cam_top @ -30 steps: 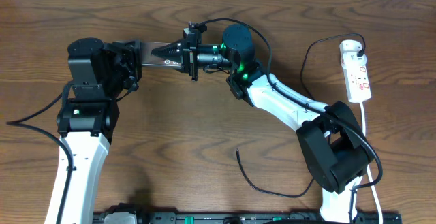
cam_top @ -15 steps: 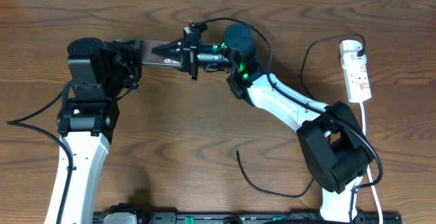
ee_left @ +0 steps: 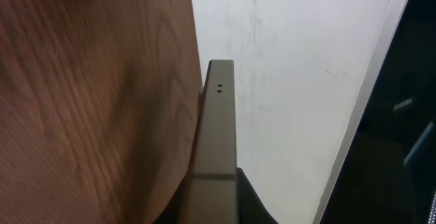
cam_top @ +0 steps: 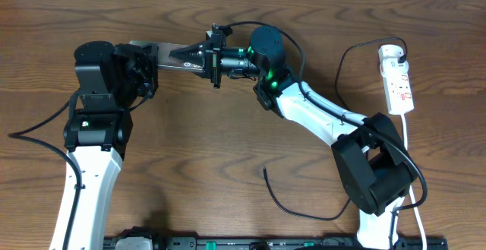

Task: Plug charger to phone and switch on socket

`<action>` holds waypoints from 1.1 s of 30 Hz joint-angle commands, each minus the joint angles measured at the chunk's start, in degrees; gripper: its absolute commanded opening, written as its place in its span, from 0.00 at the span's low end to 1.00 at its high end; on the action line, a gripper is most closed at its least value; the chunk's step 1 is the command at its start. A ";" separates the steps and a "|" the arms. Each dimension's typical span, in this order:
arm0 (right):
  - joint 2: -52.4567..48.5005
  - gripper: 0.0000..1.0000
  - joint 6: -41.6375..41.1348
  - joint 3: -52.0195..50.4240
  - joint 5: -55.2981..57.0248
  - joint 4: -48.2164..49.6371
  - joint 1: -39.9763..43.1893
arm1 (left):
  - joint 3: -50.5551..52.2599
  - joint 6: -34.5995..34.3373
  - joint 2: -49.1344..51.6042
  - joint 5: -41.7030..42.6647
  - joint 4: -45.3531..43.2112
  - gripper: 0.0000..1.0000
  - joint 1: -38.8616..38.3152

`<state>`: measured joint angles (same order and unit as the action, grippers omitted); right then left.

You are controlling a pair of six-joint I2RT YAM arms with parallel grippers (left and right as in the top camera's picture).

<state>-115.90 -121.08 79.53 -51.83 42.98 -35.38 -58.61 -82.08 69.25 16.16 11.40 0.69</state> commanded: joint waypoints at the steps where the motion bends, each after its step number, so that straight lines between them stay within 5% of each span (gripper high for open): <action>1: -0.15 0.01 3.67 0.98 -0.13 0.07 0.35 | -1.20 2.34 -0.13 -0.15 -0.22 0.08 0.26; 12: -0.15 0.04 3.67 0.98 -0.13 0.07 0.35 | -1.20 2.34 -0.13 -0.15 -0.22 0.07 0.26; 20: -0.15 0.47 3.67 0.98 -0.13 0.09 0.35 | -1.20 2.36 -0.13 -0.15 -0.22 0.07 0.26; 24: -0.15 0.87 3.67 0.98 -0.15 0.11 0.35 | -1.20 2.36 -0.13 -0.15 -0.22 0.07 0.26; 26: -0.15 0.99 3.67 0.98 -0.15 0.11 0.37 | -1.20 2.54 -0.13 -0.17 -0.22 0.08 0.26; 33: -0.15 0.99 3.69 0.98 -0.15 0.11 0.52 | -1.20 2.54 -0.13 -0.20 -0.24 0.07 0.63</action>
<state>-115.90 -117.86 79.59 -52.05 43.05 -35.31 -58.61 -80.51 69.30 16.14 11.92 0.69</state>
